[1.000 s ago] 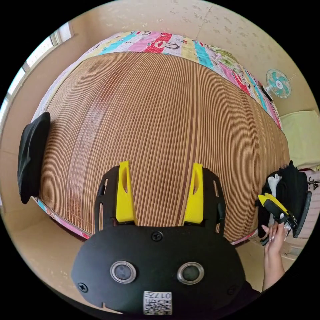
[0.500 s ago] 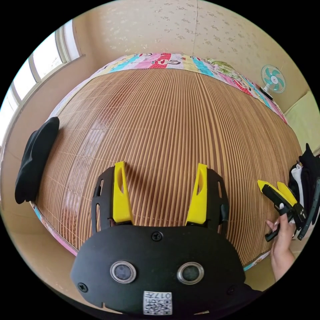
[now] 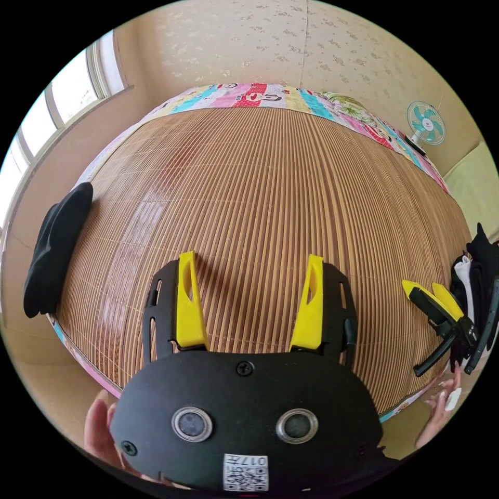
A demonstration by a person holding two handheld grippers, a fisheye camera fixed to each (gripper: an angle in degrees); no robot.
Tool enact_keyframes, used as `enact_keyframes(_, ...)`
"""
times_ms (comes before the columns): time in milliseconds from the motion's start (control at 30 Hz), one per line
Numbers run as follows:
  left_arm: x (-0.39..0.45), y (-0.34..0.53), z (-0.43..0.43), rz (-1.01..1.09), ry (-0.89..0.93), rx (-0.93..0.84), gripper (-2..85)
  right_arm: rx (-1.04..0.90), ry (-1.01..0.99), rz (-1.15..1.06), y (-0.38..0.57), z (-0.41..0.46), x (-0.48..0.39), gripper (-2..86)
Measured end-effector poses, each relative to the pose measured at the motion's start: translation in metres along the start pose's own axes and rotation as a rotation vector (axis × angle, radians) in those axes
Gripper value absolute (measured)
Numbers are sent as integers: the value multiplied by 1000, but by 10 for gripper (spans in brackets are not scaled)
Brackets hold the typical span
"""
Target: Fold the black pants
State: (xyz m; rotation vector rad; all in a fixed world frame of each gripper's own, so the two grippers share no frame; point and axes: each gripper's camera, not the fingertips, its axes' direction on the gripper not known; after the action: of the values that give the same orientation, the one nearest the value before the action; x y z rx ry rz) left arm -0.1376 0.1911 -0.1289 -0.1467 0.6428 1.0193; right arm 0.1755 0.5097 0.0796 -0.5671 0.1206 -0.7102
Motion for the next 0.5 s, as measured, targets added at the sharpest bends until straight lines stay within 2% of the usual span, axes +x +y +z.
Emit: enact_keyframes(500,-34,-27,5,4,-9,2,276,4,3,0,-7,15,13,267)
